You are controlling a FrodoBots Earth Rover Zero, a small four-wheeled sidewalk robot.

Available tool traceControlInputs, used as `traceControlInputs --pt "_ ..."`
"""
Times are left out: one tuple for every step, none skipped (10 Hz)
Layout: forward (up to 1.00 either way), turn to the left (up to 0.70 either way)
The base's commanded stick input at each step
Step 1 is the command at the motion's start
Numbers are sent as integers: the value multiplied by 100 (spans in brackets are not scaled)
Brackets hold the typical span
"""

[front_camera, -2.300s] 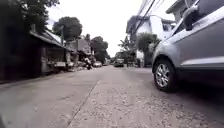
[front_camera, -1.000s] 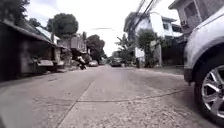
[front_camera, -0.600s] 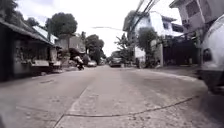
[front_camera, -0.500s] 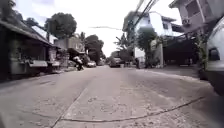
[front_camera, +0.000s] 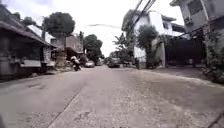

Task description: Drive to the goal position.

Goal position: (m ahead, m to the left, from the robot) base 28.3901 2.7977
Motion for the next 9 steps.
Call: traceControlInputs --pt "100 0" --pt "100 0" --pt "100 0" --pt "100 0" --pt "100 0" --pt "100 0" --pt "100 0" --pt "100 0" --pt "100 0"
